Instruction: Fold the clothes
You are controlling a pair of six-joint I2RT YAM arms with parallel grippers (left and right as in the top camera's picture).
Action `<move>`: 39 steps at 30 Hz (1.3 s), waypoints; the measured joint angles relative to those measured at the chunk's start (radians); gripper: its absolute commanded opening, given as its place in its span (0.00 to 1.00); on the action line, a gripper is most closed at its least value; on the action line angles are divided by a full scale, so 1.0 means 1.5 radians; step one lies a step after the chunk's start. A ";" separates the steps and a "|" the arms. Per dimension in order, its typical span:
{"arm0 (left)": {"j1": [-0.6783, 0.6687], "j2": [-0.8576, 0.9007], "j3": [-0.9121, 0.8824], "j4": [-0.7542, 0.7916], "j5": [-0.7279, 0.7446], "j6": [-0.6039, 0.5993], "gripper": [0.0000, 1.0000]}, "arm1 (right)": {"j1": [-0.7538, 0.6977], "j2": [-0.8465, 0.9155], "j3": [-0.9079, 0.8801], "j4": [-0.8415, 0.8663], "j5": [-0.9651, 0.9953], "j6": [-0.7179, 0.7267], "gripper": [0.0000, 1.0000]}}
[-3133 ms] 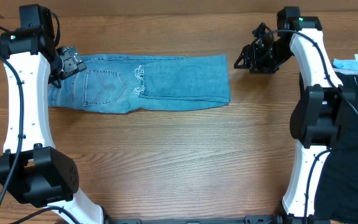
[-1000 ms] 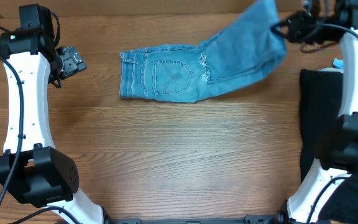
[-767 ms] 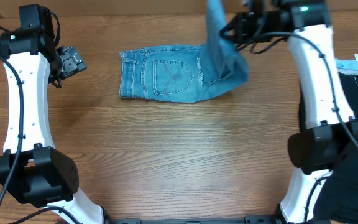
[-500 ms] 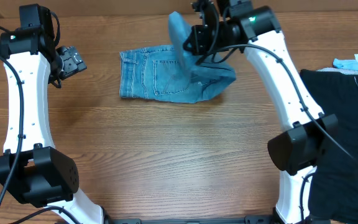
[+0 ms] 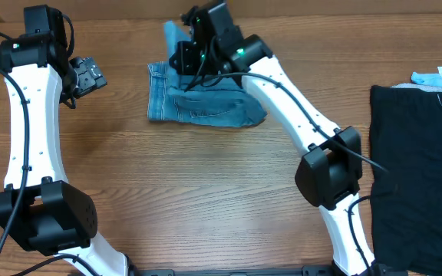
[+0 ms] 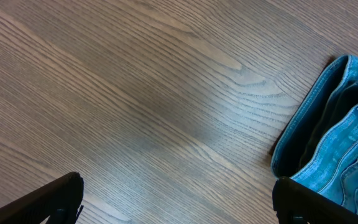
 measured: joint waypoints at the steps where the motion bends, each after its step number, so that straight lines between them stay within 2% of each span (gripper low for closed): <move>1: 0.000 0.000 0.000 0.000 0.000 0.000 1.00 | 0.009 0.009 0.000 0.016 0.009 0.003 0.04; 3: 0.000 0.000 0.000 0.000 0.000 0.000 1.00 | 0.023 0.023 -0.001 0.032 0.018 0.008 0.04; 4: 0.000 0.000 0.000 0.000 0.000 0.000 1.00 | 0.031 0.032 -0.001 0.039 0.024 0.010 0.07; 5: 0.000 0.000 0.000 0.000 0.000 0.000 1.00 | 0.036 0.039 -0.001 0.041 0.029 0.011 0.21; 6: 0.000 0.000 0.000 0.000 0.000 0.000 1.00 | 0.040 0.046 -0.001 0.050 0.035 0.013 0.28; 7: 0.000 0.000 0.000 0.000 0.000 0.000 1.00 | 0.044 0.055 -0.002 0.072 0.039 0.011 0.45; 8: 0.000 0.000 0.000 0.000 0.000 0.000 1.00 | 0.046 0.058 -0.004 0.115 0.035 0.015 0.55; 10: 0.000 0.000 0.000 0.000 0.000 0.000 1.00 | 0.045 0.058 -0.001 0.185 -0.039 0.010 0.64; 11: 0.000 0.000 0.000 0.000 0.000 0.000 1.00 | 0.039 0.058 0.009 0.189 -0.078 0.009 0.64; 13: 0.000 0.000 0.000 0.000 0.000 0.000 1.00 | 0.018 0.058 0.037 0.148 -0.120 0.009 0.60; 15: 0.000 0.000 0.000 0.000 0.000 0.000 1.00 | -0.035 0.051 0.062 0.067 -0.148 0.003 0.52; 16: 0.000 0.000 0.000 0.000 0.000 0.000 1.00 | -0.077 0.042 0.066 0.003 -0.153 0.000 0.41; 17: 0.000 0.000 0.000 -0.001 0.000 0.000 1.00 | -0.096 0.039 0.068 -0.025 -0.154 -0.002 0.35; 18: 0.000 0.000 0.000 0.001 0.000 0.000 1.00 | -0.129 0.033 0.069 -0.075 -0.158 -0.004 0.21; 19: 0.000 0.000 0.000 0.000 0.000 0.000 1.00 | -0.167 0.028 0.069 -0.117 -0.158 -0.006 0.12; 21: 0.000 0.000 0.000 0.000 0.000 0.000 1.00 | -0.211 0.028 0.064 -0.168 -0.158 -0.020 0.05; 24: 0.000 0.000 0.000 0.000 0.000 0.000 1.00 | -0.201 0.024 0.012 -0.170 -0.172 -0.052 0.04; 28: 0.000 0.000 0.000 0.000 0.000 0.000 1.00 | -0.147 0.021 -0.131 -0.082 -0.236 -0.066 0.04; 31: 0.000 0.000 0.000 0.000 0.000 0.000 1.00 | -0.125 0.021 -0.215 -0.056 -0.270 -0.072 0.04; 33: 0.000 0.000 0.000 0.001 0.000 0.000 1.00 | -0.108 0.021 -0.274 -0.009 -0.270 -0.077 0.04; 36: 0.000 0.000 0.000 0.000 0.000 0.000 1.00 | -0.078 0.016 -0.373 0.123 -0.219 -0.073 0.04; 39: 0.000 0.000 0.000 0.000 0.000 0.000 1.00 | -0.075 0.010 -0.397 0.195 -0.216 -0.070 0.04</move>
